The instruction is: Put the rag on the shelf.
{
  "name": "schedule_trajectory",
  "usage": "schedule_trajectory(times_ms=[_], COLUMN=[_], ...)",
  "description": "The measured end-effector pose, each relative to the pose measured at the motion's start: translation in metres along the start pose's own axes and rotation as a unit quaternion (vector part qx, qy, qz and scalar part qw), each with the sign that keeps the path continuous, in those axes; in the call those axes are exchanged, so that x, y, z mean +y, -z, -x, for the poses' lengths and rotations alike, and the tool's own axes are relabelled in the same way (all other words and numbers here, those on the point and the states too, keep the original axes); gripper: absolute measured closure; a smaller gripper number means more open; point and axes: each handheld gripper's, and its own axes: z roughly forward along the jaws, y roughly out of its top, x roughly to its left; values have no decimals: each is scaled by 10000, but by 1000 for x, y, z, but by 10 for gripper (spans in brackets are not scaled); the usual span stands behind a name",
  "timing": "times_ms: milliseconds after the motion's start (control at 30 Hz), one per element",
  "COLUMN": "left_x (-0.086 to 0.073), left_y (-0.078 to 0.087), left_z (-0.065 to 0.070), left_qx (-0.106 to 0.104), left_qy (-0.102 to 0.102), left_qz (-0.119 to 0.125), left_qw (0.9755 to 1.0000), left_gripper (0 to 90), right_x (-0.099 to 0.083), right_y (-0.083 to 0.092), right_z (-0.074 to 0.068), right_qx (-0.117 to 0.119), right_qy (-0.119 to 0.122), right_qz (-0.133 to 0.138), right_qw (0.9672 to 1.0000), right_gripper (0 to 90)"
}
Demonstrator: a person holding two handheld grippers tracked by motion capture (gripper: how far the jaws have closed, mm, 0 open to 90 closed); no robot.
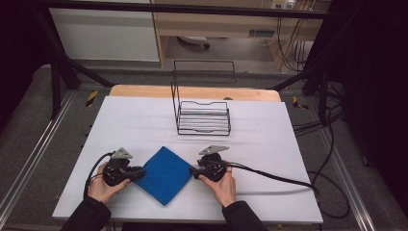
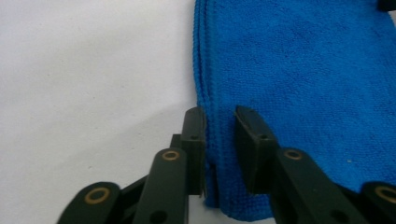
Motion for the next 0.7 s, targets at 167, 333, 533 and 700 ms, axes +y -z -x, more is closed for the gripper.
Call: schedule_trajectory(times_ms=[167, 333, 533, 700], left_x=[1, 1, 1, 0], left_y=[1, 1, 2, 5], left_z=[2, 2, 2, 6], left_qx=[1, 4, 22, -45], left_qy=[-7, 6, 60, 133], left_qz=[-20, -27, -27, -35], left_qw=[10000, 10000, 10000, 9999], left_gripper=[779, 814, 835, 842], right_x=[-2, -5, -5, 4], right_y=[-1, -3, -4, 8], right_z=[-1, -5, -5, -1], right_qx=[-24, 66, 203, 248], right_qy=[-56, -239, -428, -412], right_qz=[-65, -176, -192, -116], right_qw=[10000, 9995, 9987, 9988], right_gripper=[647, 727, 856, 866])
